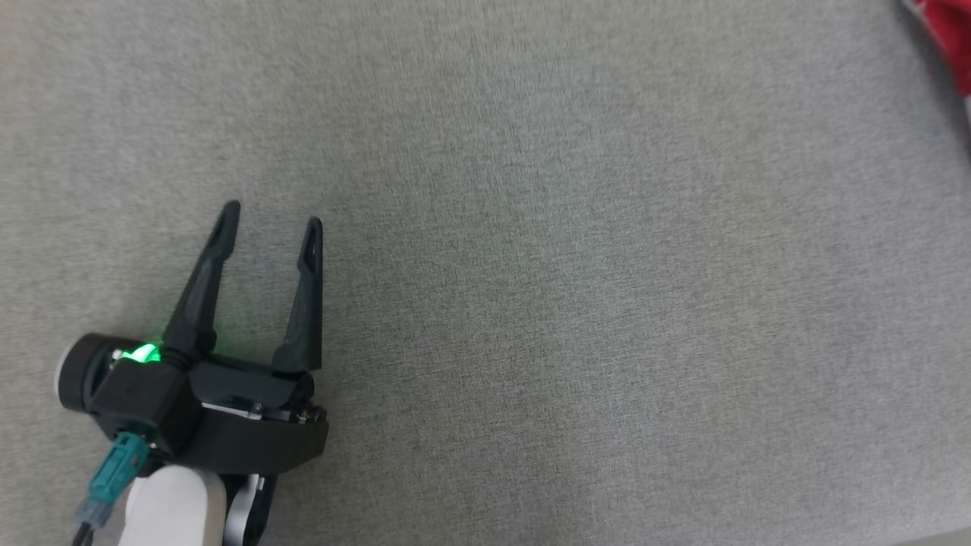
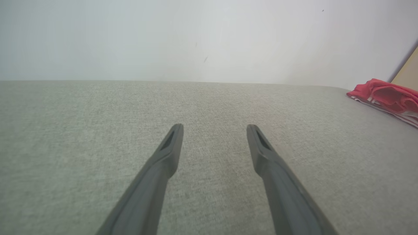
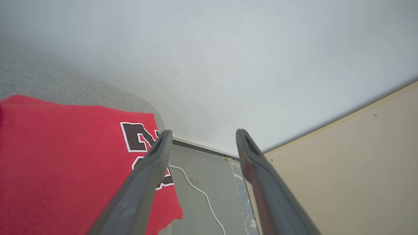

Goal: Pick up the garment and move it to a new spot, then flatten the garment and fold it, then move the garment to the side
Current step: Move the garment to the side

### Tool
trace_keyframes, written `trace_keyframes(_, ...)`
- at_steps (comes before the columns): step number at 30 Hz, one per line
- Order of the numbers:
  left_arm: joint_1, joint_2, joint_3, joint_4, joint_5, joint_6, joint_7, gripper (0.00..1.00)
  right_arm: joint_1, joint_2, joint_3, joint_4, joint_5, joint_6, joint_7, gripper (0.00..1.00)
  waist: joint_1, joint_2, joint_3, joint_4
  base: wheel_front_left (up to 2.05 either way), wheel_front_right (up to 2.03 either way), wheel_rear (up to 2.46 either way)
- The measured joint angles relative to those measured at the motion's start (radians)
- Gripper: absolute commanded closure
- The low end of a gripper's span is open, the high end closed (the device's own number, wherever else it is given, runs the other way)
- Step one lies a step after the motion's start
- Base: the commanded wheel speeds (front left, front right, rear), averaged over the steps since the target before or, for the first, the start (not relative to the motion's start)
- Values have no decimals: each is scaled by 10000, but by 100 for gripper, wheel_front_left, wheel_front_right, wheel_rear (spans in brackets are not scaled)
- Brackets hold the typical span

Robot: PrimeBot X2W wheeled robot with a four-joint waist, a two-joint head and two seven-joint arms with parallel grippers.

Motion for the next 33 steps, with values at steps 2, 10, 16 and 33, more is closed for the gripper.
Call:
trace_keyframes(2,55,-38,27,155,-19,23,2,0,-9,121,84,35,-6,0,-96,0,0,0,-184,31,0,0,0)
trace_keyframes(10,982,-151,562,558,-376,249,4,0,-41,1139,959,-560,12,0,-986,0,0,0,-1444,216,0,0,0)
trace_keyframes(16,1847,-226,1032,571,-476,368,4,0,847,2502,1279,-1513,-111,0,-1404,0,-1,-1,-2519,401,0,0,0)
trace_keyframes(33,3105,-376,1440,1058,-560,347,4,0,6541,5595,-1080,-4786,-821,0,-1544,0,-3,-1,-4848,1614,0,0,0)
